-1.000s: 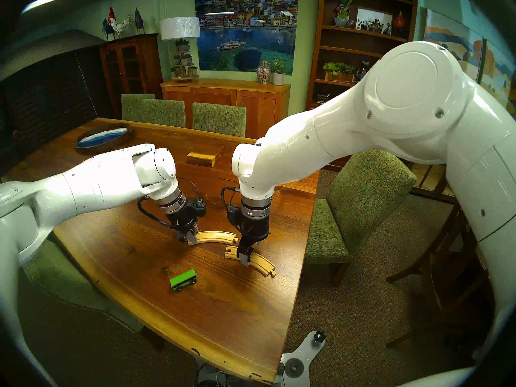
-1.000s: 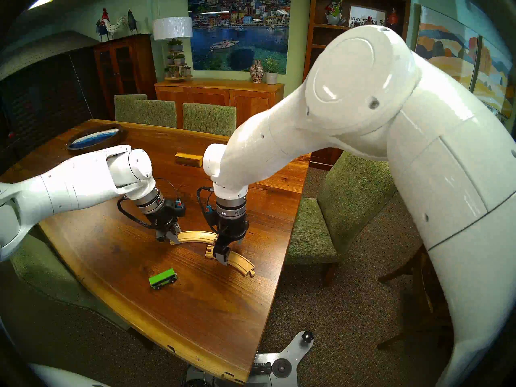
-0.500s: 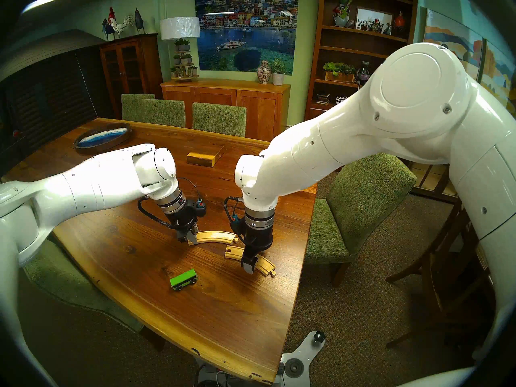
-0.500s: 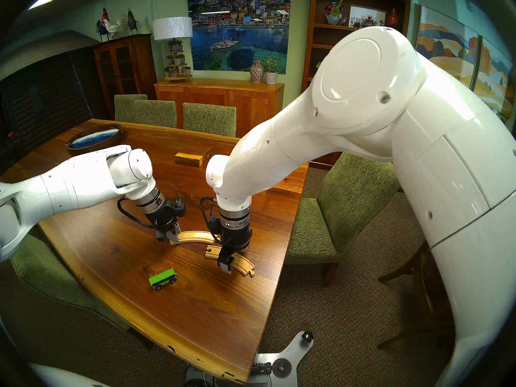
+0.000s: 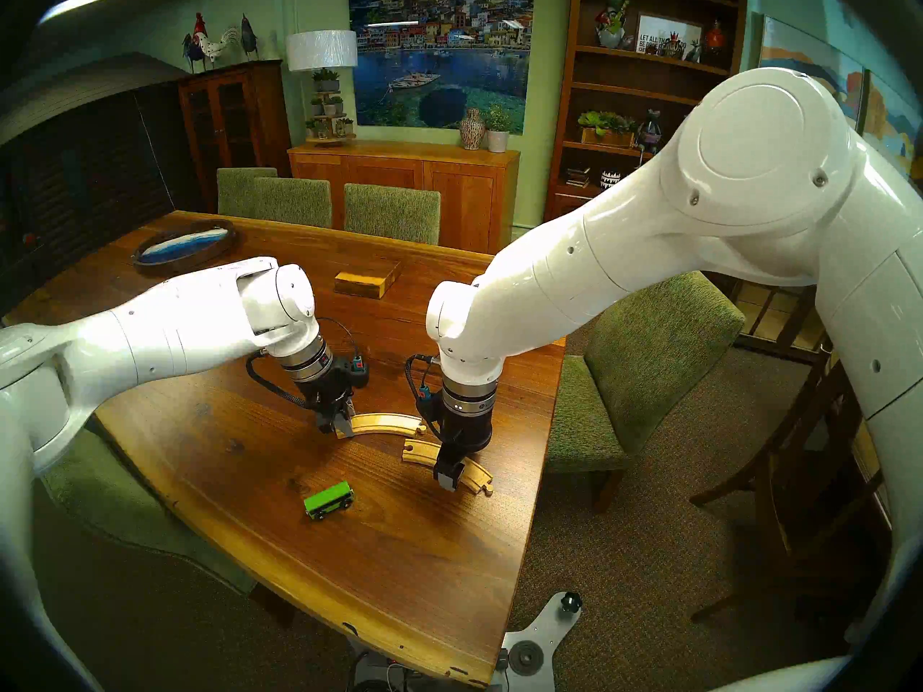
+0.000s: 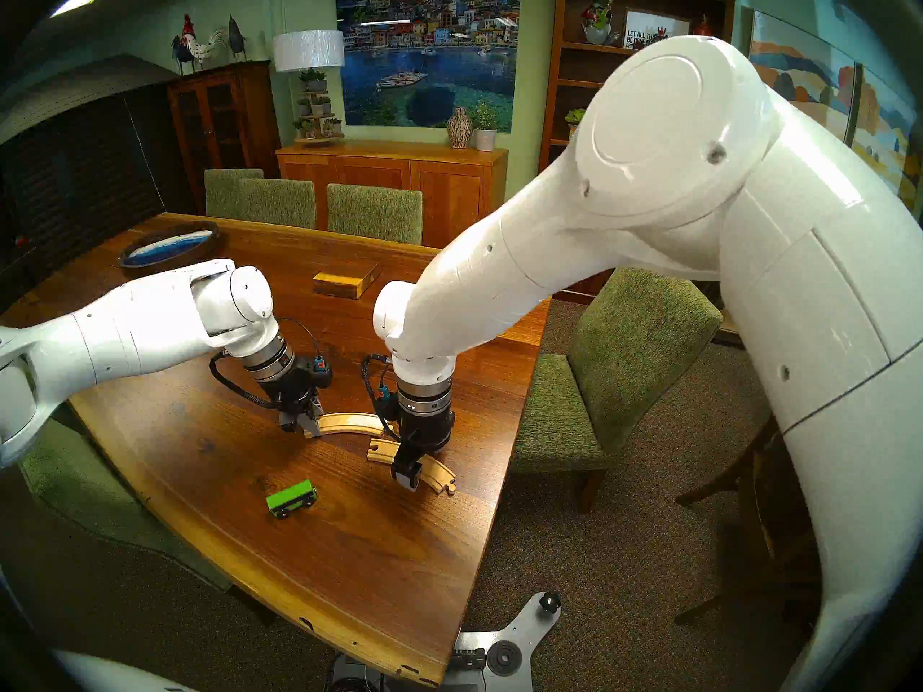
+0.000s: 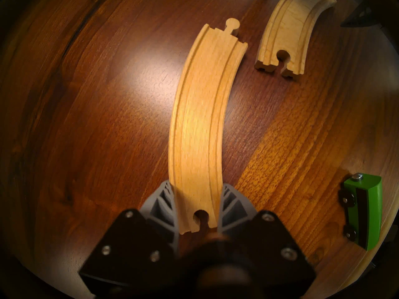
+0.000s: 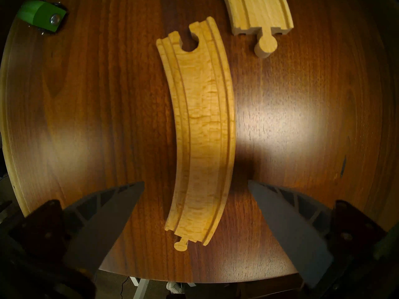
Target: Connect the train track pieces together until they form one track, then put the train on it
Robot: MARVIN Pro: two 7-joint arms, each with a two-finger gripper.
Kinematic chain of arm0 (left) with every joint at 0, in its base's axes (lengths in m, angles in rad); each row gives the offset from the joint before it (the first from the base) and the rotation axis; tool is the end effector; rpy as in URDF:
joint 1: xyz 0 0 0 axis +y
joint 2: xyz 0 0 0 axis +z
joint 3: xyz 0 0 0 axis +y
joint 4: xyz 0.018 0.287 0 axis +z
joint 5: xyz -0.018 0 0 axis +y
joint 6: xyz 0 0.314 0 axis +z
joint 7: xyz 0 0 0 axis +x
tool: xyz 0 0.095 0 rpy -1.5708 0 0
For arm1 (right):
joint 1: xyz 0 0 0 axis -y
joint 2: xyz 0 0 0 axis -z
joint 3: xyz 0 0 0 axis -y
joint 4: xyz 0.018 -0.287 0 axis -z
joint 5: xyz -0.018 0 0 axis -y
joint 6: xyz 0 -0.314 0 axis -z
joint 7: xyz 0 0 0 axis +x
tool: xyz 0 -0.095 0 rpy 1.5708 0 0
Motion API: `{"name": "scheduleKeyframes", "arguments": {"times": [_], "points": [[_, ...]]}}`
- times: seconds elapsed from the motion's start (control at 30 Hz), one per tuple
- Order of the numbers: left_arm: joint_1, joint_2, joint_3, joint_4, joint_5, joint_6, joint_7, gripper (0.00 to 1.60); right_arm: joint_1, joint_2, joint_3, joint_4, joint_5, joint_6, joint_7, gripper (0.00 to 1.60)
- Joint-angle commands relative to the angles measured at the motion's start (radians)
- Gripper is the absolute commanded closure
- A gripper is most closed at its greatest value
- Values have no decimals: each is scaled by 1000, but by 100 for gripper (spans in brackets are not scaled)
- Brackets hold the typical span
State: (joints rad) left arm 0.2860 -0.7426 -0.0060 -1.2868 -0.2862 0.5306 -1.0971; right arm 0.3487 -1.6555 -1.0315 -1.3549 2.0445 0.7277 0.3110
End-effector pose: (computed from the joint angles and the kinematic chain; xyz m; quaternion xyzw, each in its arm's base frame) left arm 0.4840 0.0570 -0.2311 0.7572 -0.6440 0.0939 0.0552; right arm 0.4233 0.1976 -0.2317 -0.8448 -0.5341 0.0206 0.0254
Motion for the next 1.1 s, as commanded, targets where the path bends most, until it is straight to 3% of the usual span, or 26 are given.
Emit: {"name": "scheduleKeyframes", "arguments": {"times": [0.0, 0.17, 0.33, 0.4, 0.63, 1.07], "points": [[-25, -2, -16, 2, 1, 1, 2, 160, 18, 10, -5, -4, 27, 12, -33, 30], [-25, -2, -16, 2, 1, 1, 2, 160, 18, 0, -3, -3, 43, 22, -49, 83], [-25, -2, -16, 2, 1, 1, 2, 160, 22, -5, 0, -10, 57, 28, -64, 119], [-25, -2, -16, 2, 1, 1, 2, 160, 22, -5, 1, -12, 61, 28, -69, 157], [-25, -2, -16, 2, 1, 1, 2, 160, 62, 4, 10, -51, 70, 24, -83, 160], [-24, -2, -16, 2, 1, 0, 3, 160, 168, 76, 24, -167, 92, -12, -122, 160]]}}
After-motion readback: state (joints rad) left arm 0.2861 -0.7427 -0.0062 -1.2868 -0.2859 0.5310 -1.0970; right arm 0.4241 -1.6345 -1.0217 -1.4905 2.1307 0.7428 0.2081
